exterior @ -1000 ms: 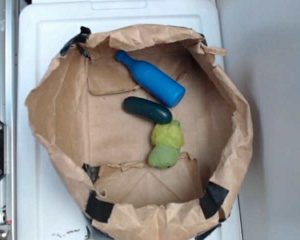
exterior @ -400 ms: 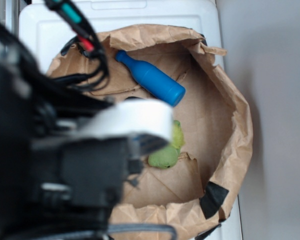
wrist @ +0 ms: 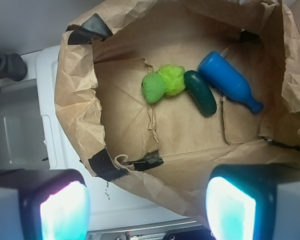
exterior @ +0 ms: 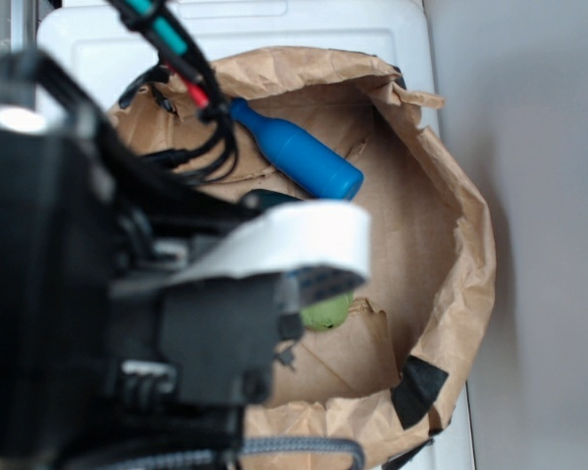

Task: Grab the green animal.

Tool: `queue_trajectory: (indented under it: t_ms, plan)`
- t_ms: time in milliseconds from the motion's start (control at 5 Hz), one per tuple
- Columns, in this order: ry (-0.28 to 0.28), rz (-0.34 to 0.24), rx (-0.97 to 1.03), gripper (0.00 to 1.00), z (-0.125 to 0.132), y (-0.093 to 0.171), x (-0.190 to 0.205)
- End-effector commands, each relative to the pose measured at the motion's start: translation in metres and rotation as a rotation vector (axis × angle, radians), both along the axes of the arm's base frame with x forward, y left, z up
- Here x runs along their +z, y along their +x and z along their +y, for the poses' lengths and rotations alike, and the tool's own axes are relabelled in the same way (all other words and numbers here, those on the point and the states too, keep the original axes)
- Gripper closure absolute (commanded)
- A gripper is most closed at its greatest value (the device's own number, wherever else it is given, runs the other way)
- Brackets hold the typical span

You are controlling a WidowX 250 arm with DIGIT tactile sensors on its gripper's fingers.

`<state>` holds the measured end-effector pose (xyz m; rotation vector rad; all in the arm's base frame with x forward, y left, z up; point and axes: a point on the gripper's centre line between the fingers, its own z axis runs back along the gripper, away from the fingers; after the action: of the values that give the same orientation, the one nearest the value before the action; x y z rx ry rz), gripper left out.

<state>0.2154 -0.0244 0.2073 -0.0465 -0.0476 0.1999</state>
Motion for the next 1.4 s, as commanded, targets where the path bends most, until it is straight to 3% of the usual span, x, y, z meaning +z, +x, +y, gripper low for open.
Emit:
queue_trajectory:
  t_ms: [0,400,600,1200]
  plan:
    - [-0.005,-0.054,0.021,0.00,0.006,0.005,0.013]
    - [-0.026,-0.125,0.437,0.00,0.014,0.056,-0.004]
    - [-0.027,-0.211,0.686,0.00,0.027,0.069,-0.013]
    - [-0.027,-0.211,0.686,0.00,0.027,0.069,-0.013]
